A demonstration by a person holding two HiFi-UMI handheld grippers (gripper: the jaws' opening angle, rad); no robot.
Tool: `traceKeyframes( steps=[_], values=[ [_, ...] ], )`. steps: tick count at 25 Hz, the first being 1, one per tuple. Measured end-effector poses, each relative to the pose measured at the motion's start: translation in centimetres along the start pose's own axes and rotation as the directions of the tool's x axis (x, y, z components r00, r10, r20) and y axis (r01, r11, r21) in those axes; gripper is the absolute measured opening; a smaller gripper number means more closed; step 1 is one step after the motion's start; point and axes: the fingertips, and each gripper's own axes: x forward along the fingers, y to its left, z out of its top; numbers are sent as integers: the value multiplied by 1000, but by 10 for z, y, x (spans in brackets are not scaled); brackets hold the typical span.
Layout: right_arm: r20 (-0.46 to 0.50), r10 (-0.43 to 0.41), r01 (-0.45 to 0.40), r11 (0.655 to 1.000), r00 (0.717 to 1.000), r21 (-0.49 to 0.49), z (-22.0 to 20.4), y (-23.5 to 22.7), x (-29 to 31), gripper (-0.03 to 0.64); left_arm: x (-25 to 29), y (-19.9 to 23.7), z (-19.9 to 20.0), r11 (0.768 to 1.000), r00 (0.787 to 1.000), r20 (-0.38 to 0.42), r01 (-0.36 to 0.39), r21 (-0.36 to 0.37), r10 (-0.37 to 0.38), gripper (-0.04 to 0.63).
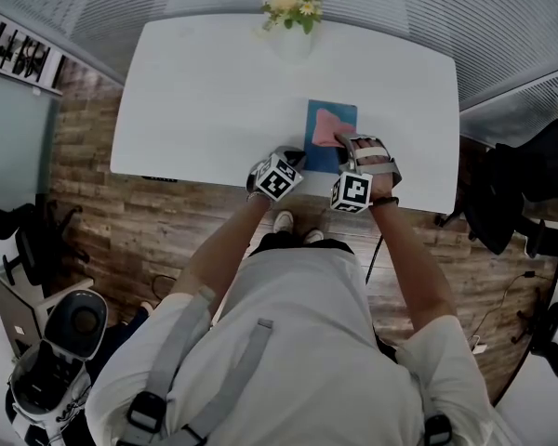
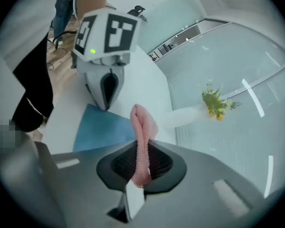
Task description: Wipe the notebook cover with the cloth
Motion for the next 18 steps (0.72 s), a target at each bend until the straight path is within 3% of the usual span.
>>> traceKeyframes(
  steps=[3,9,15,18],
  values=[
    [-40,-48,47,998,998,-35,-14,-22,23,17,1,-1,0,1000,1000,-1,1,-1,-1,3],
    [-132,-51,33,990,990,-138,-38,-30,72,17,1,-2,1,1000,1000,-1,4,-2,-4,3],
    [-167,-23,-17,972,986,-233,-44,-28,102,17,0,-1,1,1000,1000,-1,4,-1,-4,2],
    [-198,48,-95,967,979,-238,-49,-15,116,17,0,-1,1,1000,1000,-1,6,-3,-6,2]
  ],
)
